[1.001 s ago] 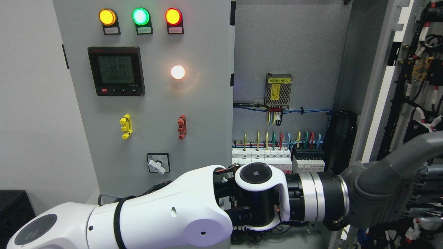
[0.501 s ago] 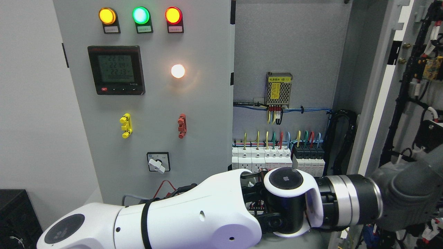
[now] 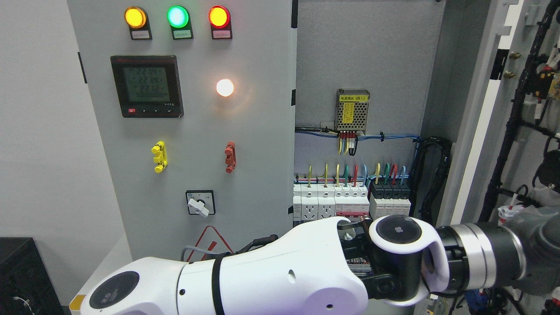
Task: Open door with both hands
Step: 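Push the door with the silver handle outward with the left hand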
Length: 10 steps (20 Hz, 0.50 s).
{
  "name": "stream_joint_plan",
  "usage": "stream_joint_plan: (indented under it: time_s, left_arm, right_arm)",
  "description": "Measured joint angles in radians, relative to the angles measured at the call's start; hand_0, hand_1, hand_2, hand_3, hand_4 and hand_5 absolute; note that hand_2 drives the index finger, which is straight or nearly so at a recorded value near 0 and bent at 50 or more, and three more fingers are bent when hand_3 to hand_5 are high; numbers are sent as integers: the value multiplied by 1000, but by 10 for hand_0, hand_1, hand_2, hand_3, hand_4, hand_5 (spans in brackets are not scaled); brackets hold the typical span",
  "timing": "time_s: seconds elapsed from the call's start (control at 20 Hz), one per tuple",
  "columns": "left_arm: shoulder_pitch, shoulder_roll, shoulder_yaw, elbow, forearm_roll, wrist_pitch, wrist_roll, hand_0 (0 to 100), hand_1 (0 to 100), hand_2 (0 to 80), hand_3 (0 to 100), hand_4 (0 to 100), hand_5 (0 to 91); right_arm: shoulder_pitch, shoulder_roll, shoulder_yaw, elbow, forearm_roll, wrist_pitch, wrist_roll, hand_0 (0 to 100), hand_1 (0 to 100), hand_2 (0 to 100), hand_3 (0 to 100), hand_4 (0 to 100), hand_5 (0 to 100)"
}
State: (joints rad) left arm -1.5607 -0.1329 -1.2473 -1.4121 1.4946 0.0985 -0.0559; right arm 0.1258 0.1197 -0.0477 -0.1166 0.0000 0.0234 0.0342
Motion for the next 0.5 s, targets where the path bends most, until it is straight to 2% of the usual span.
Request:
stream_joint_plan:
  time_s: [0.25, 0.5]
  left_arm:
    - [11, -2, 4, 2, 2, -2, 1, 0, 0, 0, 0, 0, 0]
    - [39, 91, 22, -62, 9, 0, -13, 0, 0, 0, 0, 0, 0]
  right_arm:
    - [0, 0, 0, 0, 0, 0, 0, 0, 0, 0, 0, 0, 0]
    - [0, 0, 0, 0, 0, 0, 0, 0, 0, 0, 0, 0, 0]
